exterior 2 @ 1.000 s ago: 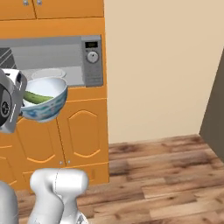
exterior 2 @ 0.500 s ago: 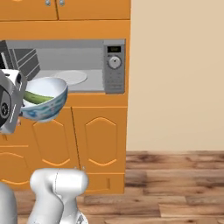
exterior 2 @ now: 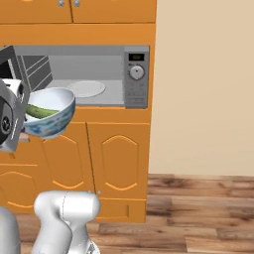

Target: Pick the cucumber from the sink and place it in the bowl. Then pick the bowl and place it in the microwave. Then close the microwave door and press the start button.

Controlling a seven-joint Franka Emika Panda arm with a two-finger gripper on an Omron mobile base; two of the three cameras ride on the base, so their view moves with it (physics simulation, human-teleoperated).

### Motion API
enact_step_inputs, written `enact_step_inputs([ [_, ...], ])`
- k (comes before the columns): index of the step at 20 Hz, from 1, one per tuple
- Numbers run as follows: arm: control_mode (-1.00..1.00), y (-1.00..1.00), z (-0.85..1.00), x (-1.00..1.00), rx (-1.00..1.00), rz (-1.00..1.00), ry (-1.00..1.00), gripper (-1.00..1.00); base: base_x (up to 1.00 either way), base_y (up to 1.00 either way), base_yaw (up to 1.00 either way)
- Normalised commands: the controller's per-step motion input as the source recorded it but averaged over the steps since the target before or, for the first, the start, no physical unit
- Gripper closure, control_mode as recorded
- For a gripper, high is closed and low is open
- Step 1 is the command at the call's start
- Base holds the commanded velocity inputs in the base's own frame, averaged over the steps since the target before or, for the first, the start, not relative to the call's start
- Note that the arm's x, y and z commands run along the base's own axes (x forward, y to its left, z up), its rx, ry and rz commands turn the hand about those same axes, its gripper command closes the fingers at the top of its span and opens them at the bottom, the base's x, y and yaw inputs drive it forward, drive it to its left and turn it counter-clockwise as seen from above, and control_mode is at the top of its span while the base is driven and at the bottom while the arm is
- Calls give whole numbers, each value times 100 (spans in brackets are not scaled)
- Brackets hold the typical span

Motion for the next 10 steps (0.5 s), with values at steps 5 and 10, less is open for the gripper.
enact_step_inputs([
  [5,-100,0,-30,91,0,30,-5,100,0,0,0],
  [10,-100,3,-1,100,1,17,-1,100,0,0,0],
])
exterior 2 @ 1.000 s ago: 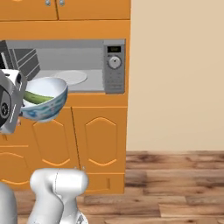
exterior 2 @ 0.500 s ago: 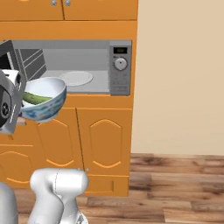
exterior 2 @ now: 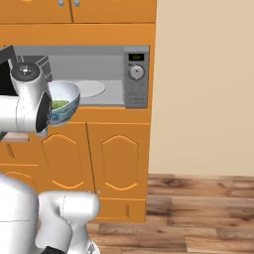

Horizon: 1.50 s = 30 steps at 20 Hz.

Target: Pick the cucumber from the sink and place it in the bowl. Then pick the bowl and place it in the microwave. Then close the microwave door and press the start button.

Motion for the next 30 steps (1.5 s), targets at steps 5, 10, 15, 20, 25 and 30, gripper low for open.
enact_step_inputs([
  [5,-100,23,0,100,0,1,0,100,0,0,0],
  [10,-100,26,0,100,0,0,1,100,0,0,0],
  [15,-100,19,0,100,0,0,1,100,0,0,0],
  [20,-100,18,0,100,0,0,0,100,0,0,0],
  [25,-100,16,0,100,0,0,0,100,0,0,0],
  [30,-100,0,-6,100,0,0,1,100,0,0,0],
])
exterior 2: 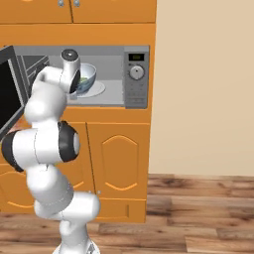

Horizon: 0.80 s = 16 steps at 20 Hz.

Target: Pick the cucumber from the sink and place it in the bowl. Then pick the bowl and place it in the microwave. Then close the microwave door and press the start button.

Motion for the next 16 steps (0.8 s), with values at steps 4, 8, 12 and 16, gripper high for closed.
enact_step_inputs([
  [4,-100,0,-22,100,-2,0,2,100,0,0,0],
  [8,-100,3,-28,100,-4,0,2,100,0,0,0],
  [12,-100,3,-29,85,-4,0,4,100,0,0,0],
  [16,-100,0,-25,9,-1,0,1,100,0,0,0],
])
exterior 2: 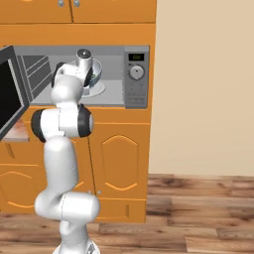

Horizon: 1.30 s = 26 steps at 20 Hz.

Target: Pick the cucumber from the sink and place it in the bowl. Then pick the bowl and place it in the microwave. Then close the microwave door and press the start button.

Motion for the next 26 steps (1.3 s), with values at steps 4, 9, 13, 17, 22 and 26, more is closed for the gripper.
enact_step_inputs([
  [4,-100,0,0,-48,0,0,0,-100,0,0,0],
  [9,-100,0,0,-60,0,0,0,-100,0,0,0],
  [13,-100,0,0,-77,0,0,-3,-100,0,0,0],
  [17,-100,-1,0,-100,3,0,-4,-100,0,0,0],
  [22,-100,-1,2,-100,5,0,-3,-100,0,0,0],
  [26,-100,-2,13,-100,6,0,-3,-100,0,0,0],
])
